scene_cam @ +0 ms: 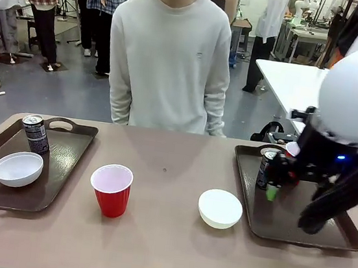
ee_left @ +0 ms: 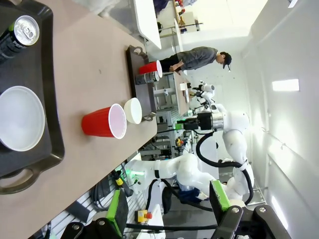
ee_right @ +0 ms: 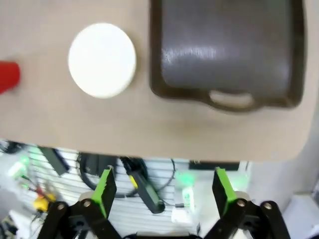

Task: Prepare tableware on both trays.
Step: Pick up a Picnic Bowl from the table and place it on a Handle tray.

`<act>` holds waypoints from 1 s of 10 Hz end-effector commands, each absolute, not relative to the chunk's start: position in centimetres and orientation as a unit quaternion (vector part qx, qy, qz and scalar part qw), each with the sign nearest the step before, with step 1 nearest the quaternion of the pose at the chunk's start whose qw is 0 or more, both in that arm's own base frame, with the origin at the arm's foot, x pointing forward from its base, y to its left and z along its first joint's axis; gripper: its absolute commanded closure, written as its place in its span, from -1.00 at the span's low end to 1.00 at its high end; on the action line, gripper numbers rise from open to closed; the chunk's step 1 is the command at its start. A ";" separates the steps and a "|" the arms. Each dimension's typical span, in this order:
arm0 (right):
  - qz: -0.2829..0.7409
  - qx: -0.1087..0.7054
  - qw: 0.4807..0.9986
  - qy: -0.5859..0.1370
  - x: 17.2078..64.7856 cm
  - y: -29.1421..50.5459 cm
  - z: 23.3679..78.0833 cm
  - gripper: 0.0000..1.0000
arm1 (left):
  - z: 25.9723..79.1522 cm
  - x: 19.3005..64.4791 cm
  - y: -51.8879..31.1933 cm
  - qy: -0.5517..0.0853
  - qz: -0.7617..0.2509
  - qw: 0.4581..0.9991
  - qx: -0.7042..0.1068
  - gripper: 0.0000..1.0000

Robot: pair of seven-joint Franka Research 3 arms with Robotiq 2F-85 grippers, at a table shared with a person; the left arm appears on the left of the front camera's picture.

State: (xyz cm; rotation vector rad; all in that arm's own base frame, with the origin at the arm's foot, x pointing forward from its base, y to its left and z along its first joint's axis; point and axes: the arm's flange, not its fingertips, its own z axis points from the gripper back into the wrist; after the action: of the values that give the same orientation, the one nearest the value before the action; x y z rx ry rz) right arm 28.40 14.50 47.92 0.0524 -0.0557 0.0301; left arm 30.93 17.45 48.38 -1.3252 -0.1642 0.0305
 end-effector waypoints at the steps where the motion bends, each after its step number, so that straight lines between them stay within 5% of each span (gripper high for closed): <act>1: 0.018 0.041 0.998 -0.044 30.8 17.3 45.3 -1.00 | 48.8 30.9 17.6 -0.077 0.016 0.780 -0.620 -0.74; 5: 0.021 0.030 0.999 -0.039 29.5 16.0 46.8 -1.00 | 48.8 30.9 17.6 -0.077 0.016 0.780 -0.620 -0.74; 10: 0.008 0.057 0.996 -0.073 35.0 21.2 42.2 -1.00 | 48.8 30.9 17.6 -0.077 0.016 0.780 -0.620 -0.74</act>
State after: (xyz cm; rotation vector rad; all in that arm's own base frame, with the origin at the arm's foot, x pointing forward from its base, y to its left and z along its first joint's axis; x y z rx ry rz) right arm 33.29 19.53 43.28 0.1080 -0.1259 0.0611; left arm 30.95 17.46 48.41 -1.3244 -0.1642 0.0302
